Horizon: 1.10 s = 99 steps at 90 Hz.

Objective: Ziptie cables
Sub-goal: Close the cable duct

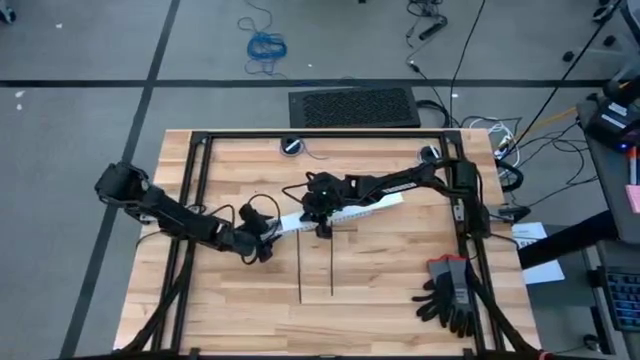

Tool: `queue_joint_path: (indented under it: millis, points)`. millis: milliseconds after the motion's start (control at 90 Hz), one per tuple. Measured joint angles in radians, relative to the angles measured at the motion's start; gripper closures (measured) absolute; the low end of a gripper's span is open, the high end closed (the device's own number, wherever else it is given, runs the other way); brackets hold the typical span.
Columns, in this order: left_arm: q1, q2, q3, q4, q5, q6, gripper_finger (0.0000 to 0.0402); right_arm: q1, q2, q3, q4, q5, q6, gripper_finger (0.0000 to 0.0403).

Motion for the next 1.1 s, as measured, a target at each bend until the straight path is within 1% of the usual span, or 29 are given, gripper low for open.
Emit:
queue_joint_path:
  millis: [144, 244, 444, 544, 622, 778, 967, 1100]
  points:
    - [0.0, 0.0, 0.0, 0.004, 0.001, 0.0, 0.0136, 0.002, 0.0, 0.0, -0.001, -0.001, 0.002, 0.0403]
    - [-0.001, 0.0, 0.0, 0.004, 0.005, 0.0, 0.0145, 0.001, 0.0, 0.0, -0.001, -0.024, 0.004, 0.0403]
    - [-0.001, 0.0, 0.001, 0.003, 0.014, -0.004, 0.0147, 0.006, 0.002, -0.003, 0.078, -0.056, 0.033, 0.0403]
    - [-0.001, 0.0, 0.001, 0.003, 0.015, -0.004, 0.0147, 0.008, 0.005, -0.004, 0.114, -0.051, 0.039, 0.0403]
    - [-0.001, 0.0, 0.001, 0.003, 0.014, -0.004, 0.0147, 0.01, 0.0, -0.004, 0.112, -0.031, 0.03, 0.0403]
    - [0.0, 0.001, 0.002, 0.002, 0.014, -0.007, 0.0147, 0.006, -0.014, -0.002, 0.072, -0.029, 0.033, 0.0403]
    - [0.012, 0.001, 0.001, 0.0, 0.024, -0.004, 0.0148, 0.005, 0.008, -0.002, 0.109, -0.035, 0.036, 0.0403]
    - [0.014, 0.0, -0.002, 0.025, 0.046, 0.032, 0.0148, 0.004, 0.025, 0.0, 0.125, -0.035, 0.041, 0.0403]
